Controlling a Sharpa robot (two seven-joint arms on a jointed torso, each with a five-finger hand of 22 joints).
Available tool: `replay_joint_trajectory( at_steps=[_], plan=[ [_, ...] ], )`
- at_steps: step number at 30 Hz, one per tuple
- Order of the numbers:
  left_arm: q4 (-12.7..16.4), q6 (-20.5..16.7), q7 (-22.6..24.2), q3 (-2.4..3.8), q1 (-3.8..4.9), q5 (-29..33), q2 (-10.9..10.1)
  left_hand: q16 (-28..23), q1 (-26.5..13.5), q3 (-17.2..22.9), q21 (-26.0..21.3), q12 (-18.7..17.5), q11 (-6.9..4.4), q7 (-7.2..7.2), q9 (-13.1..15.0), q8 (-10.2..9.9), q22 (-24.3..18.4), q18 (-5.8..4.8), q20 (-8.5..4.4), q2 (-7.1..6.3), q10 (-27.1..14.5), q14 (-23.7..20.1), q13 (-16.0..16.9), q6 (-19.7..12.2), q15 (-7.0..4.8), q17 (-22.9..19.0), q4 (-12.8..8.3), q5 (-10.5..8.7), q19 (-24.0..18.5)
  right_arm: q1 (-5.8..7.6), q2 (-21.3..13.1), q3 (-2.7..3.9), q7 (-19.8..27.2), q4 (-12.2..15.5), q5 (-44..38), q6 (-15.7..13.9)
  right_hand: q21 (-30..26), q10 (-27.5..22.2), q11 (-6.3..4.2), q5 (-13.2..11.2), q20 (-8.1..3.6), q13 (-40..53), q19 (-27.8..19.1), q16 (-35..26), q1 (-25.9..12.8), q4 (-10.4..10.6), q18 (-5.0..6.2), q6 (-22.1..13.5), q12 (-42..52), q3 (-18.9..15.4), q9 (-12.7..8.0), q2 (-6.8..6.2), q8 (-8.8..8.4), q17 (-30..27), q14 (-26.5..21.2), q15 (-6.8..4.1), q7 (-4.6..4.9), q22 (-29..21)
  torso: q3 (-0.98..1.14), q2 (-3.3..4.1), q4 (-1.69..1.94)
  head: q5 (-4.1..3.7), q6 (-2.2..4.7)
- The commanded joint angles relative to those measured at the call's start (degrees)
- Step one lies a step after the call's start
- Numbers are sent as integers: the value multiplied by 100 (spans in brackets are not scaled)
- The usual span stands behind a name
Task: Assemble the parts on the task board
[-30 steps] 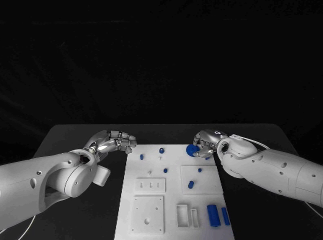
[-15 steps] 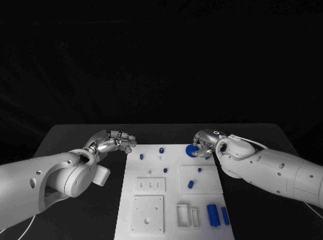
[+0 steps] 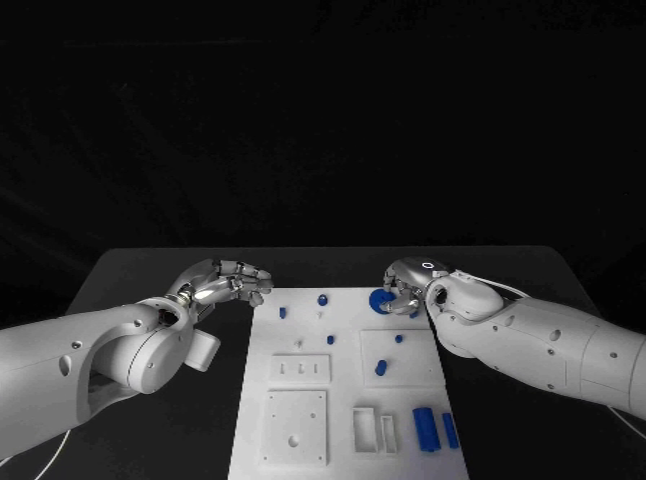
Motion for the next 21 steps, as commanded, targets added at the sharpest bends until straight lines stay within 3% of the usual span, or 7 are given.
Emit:
replay_joint_trajectory(
  at_steps=[1,8,21],
  plan=[
    [9,74,25,3,6,-28,13,-22,1,16,36,-26,18,34,1,-22,-6,-47,-29,22,-24,44,7,7,-5,-8,10,11,-10,-83,24,-55,-222,28,-384,133,38,24,-27,-23,-13,255,-41,-23,-26,22,581,198,44,1,-3,-15,19,9,-22,-68,142,105,0,1,-6,-5,-10],
    [0,71,13,3,5,-31,13,-21,1,16,37,-27,19,35,0,-22,-7,-47,-29,23,-25,44,8,6,-5,-8,11,12,-10,-98,23,-81,-241,89,-495,93,52,73,-49,-23,-8,261,-39,-33,-4,23,581,261,82,24,18,2,44,22,-12,-87,119,102,2,-1,-6,-18,-16],
    [11,61,11,3,5,-34,2,-21,8,21,38,-27,17,34,1,-22,-8,-46,-30,30,-22,45,12,8,-6,-7,10,23,-10,-99,-40,-82,-197,252,-546,-195,102,249,-90,165,13,315,-30,-58,102,-40,581,390,230,182,61,204,79,59,10,-123,76,102,2,-5,-4,-17,-1]
  ],
)
